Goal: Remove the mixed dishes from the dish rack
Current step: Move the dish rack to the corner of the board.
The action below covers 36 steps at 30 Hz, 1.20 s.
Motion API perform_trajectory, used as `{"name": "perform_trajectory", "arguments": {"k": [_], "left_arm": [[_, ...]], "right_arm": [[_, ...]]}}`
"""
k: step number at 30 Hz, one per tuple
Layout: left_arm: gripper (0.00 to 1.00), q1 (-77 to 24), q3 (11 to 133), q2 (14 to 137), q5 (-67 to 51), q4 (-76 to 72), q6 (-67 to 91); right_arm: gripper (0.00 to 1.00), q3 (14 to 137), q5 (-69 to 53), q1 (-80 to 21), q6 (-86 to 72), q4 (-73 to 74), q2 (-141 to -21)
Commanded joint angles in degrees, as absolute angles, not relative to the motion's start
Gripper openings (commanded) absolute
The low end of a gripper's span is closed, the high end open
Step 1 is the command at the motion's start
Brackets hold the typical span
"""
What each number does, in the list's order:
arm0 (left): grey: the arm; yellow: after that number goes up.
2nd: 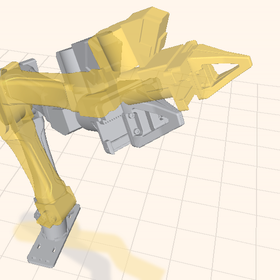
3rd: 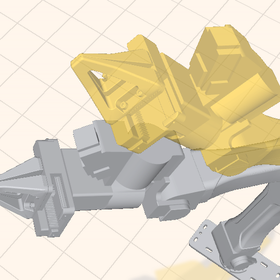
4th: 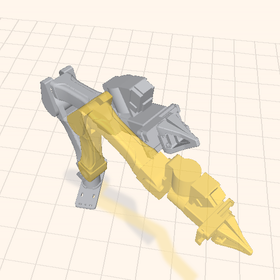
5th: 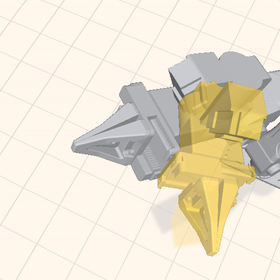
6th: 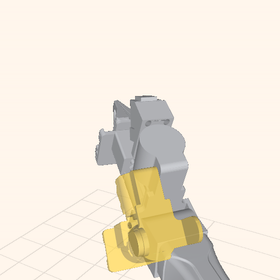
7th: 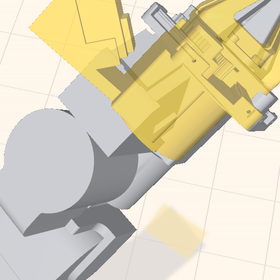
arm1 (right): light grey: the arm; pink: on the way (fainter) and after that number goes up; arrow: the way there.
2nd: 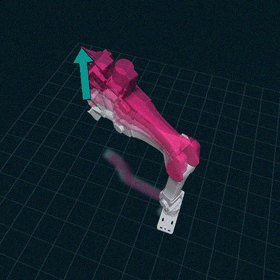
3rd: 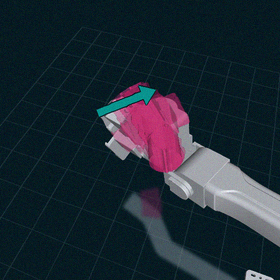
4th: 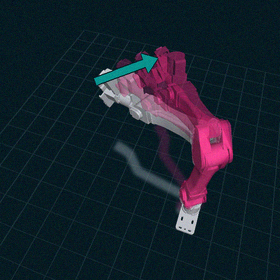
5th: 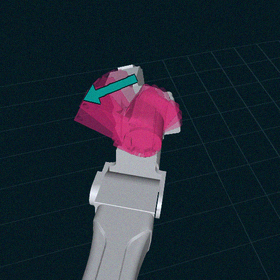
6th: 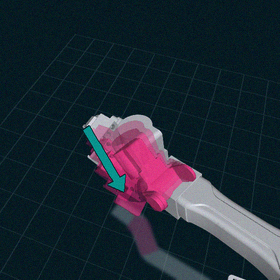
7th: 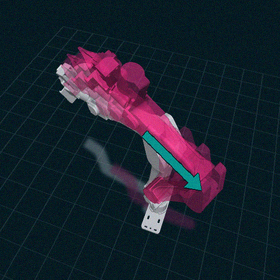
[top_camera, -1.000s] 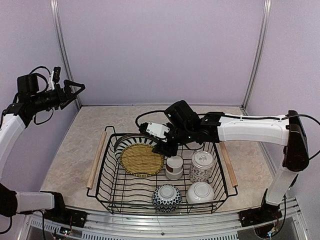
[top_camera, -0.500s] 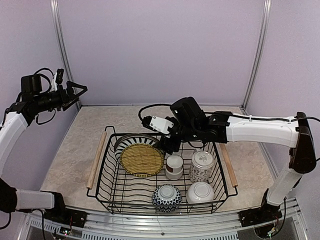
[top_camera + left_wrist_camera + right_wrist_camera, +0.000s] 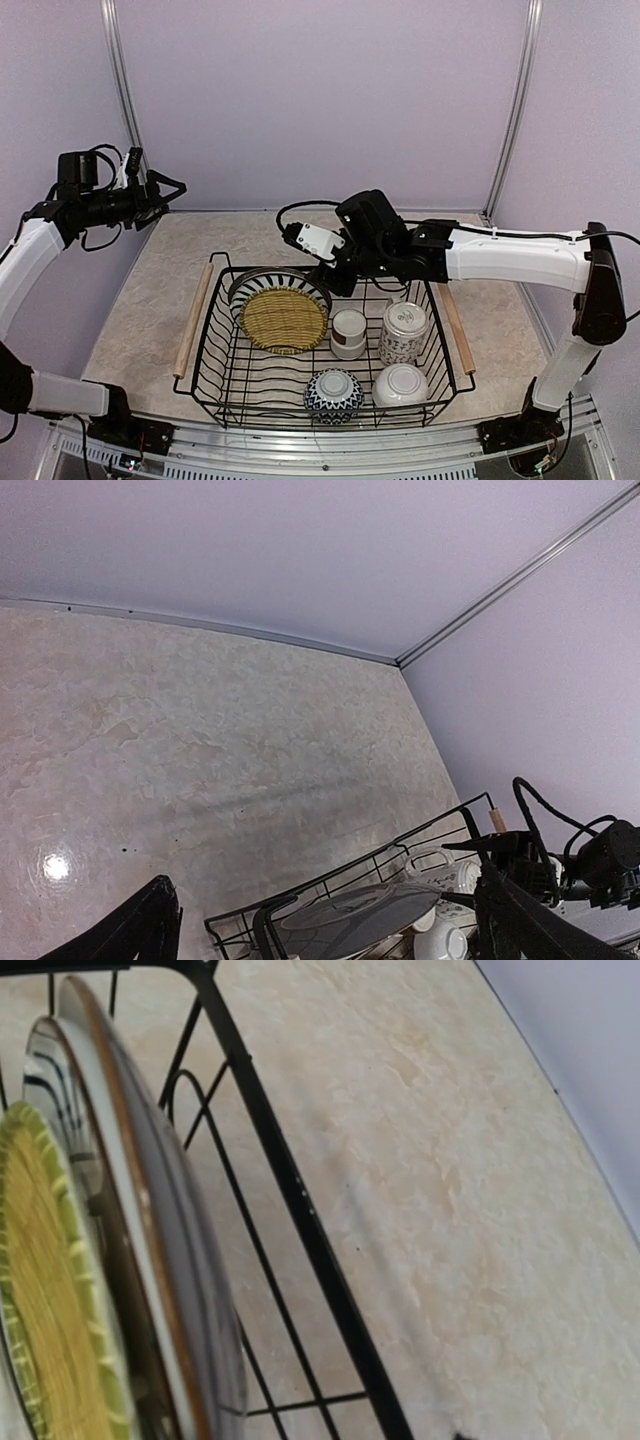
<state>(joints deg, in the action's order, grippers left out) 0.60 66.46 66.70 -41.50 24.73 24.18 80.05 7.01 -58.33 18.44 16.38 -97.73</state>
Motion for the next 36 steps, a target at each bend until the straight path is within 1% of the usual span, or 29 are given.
{"name": "perform_trajectory", "arguments": {"k": [1,6,11,13,17,21,26,29,31,35,36], "left_arm": [[0.98,0.4,67.6,67.4,-40.5,26.1,24.0],[0.97,-1.8,68.6,69.0,-39.5,28.1,23.8],[0.97,-2.5,69.1,70.2,-39.1,29.1,23.6],[0.97,-2.8,69.4,70.6,-38.8,29.6,23.4],[0.95,-4.9,70.9,71.6,-36.4,33.0,22.6],[0.91,-9.0,72.2,72.2,-29.6,39.5,25.4],[0.92,-18.8,72.1,70.9,-15.9,49.6,28.3],[0.90,-21.6,68.6,69.6,-15.6,50.3,31.7],[0.85,-22.7,66.6,69.3,-15.8,49.8,33.3],[0.67,-23.1,64.9,69.9,-15.6,48.4,35.0],[0.64,-23.3,64.7,70.2,-15.4,47.9,35.3]], "right_arm": [[0.51,82.1,8.6,-57.8,18.0,16.6,-100.1],[0.47,82.3,9.2,-57.1,17.8,15.9,-101.2],[0.38,82.2,9.1,-56.4,17.8,15.5,-102.2],[0.36,82.2,9.3,-56.4,17.7,15.4,-102.5],[0.36,82.2,9.4,-56.3,17.8,15.3,-102.8],[0.41,82.5,8.5,-56.2,18.1,15.6,-103.1],[0.44,81.7,8.2,-56.2,18.2,14.8,-102.8],[0.43,81.2,7.8,-56.2,18.3,13.8,-102.7],[0.42,81.0,7.3,-56.3,18.4,13.3,-102.8],[0.40,80.8,6.4,-56.3,18.4,12.5,-102.5],[0.40,80.6,6.4,-56.3,18.4,12.3,-102.3]]}}
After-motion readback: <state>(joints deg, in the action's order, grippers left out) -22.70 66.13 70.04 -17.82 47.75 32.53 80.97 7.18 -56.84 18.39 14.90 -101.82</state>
